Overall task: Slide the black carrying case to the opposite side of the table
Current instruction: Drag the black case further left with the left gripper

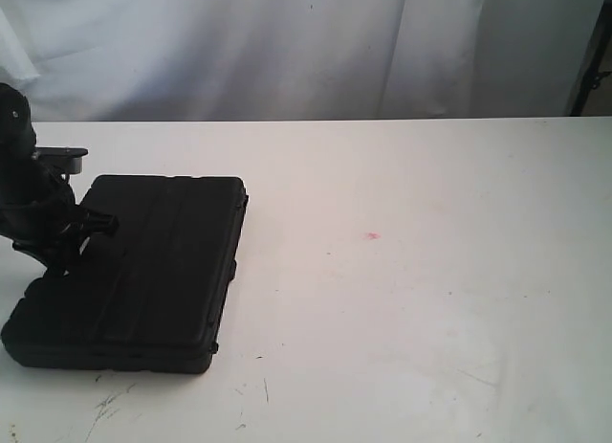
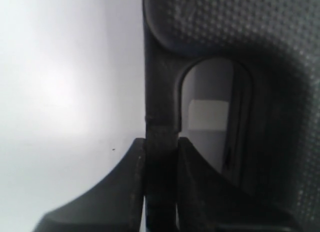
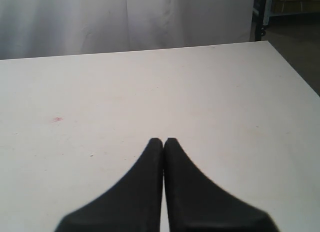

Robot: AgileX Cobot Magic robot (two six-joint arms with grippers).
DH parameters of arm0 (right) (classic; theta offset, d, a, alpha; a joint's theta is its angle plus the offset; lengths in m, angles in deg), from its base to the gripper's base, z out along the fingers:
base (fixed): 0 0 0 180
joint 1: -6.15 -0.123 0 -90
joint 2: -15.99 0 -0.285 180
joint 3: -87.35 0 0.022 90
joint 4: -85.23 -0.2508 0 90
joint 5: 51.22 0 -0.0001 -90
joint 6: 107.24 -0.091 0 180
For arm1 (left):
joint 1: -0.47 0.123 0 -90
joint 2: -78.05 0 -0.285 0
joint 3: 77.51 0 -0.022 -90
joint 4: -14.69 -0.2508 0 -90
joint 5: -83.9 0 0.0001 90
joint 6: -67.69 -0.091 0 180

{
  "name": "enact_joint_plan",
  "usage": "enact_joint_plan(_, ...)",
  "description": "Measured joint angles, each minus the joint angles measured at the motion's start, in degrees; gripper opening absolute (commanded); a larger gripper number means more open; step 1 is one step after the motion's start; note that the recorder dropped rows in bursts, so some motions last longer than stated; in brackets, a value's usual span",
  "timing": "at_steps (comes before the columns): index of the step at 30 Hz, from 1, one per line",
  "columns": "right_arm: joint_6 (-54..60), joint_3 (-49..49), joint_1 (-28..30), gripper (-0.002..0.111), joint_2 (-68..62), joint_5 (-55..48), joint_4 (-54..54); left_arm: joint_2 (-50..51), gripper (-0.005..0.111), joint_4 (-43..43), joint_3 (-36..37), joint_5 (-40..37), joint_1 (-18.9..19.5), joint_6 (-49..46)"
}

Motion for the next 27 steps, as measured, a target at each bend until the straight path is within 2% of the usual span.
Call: enact_joint_plan(27,0.0,0.0,0.0,0.0,0.0,0.0,0.0,0.0,0.0,-1.65,0.0,0.11,0.29,1.97)
